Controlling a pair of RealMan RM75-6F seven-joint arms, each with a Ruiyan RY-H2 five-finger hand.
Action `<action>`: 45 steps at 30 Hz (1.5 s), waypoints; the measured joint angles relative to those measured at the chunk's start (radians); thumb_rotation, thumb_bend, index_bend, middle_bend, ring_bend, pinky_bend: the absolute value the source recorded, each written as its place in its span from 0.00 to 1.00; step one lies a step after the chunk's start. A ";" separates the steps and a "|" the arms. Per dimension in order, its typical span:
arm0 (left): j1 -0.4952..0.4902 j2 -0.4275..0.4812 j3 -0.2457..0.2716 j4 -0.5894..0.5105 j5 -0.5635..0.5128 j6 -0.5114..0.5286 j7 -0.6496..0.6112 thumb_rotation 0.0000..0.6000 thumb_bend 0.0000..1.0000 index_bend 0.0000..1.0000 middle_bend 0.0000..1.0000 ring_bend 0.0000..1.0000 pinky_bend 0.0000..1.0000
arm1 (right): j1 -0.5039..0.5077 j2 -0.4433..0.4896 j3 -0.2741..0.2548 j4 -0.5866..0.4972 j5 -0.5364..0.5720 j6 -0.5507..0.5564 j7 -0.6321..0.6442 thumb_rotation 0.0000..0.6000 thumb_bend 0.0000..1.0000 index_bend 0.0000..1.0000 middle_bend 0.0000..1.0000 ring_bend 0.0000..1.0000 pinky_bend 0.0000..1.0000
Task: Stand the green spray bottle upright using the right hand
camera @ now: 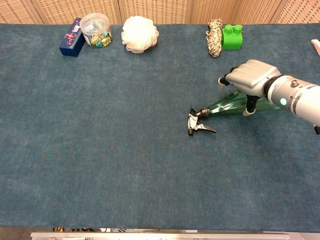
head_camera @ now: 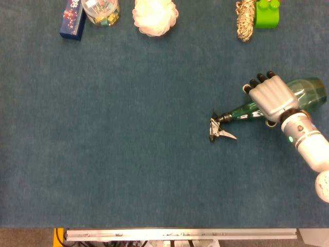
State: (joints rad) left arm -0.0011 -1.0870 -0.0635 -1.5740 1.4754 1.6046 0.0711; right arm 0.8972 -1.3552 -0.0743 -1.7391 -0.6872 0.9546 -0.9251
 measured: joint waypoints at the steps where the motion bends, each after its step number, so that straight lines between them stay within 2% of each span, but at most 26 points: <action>1: 0.000 0.000 0.000 0.001 -0.001 -0.001 -0.001 1.00 0.04 0.42 0.24 0.16 0.33 | 0.002 -0.002 -0.001 0.003 0.002 0.000 0.000 1.00 0.00 0.25 0.26 0.15 0.20; 20: 0.003 0.005 -0.005 0.002 -0.008 -0.004 -0.010 1.00 0.04 0.42 0.25 0.16 0.33 | 0.022 -0.031 -0.016 0.038 0.036 -0.003 0.007 1.00 0.01 0.27 0.32 0.21 0.20; 35: 0.006 0.004 -0.006 0.004 -0.005 0.001 -0.003 1.00 0.04 0.42 0.25 0.16 0.33 | 0.022 -0.047 -0.025 0.054 0.034 0.017 0.009 1.00 0.03 0.35 0.41 0.29 0.22; 45: 0.007 0.001 -0.007 0.004 -0.005 0.002 0.003 1.00 0.04 0.41 0.25 0.16 0.33 | 0.006 -0.049 -0.027 0.066 -0.010 0.027 0.038 1.00 0.04 0.44 0.47 0.36 0.24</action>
State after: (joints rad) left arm 0.0055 -1.0855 -0.0701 -1.5701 1.4707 1.6065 0.0746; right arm 0.9031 -1.4038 -0.1013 -1.6730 -0.6969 0.9813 -0.8870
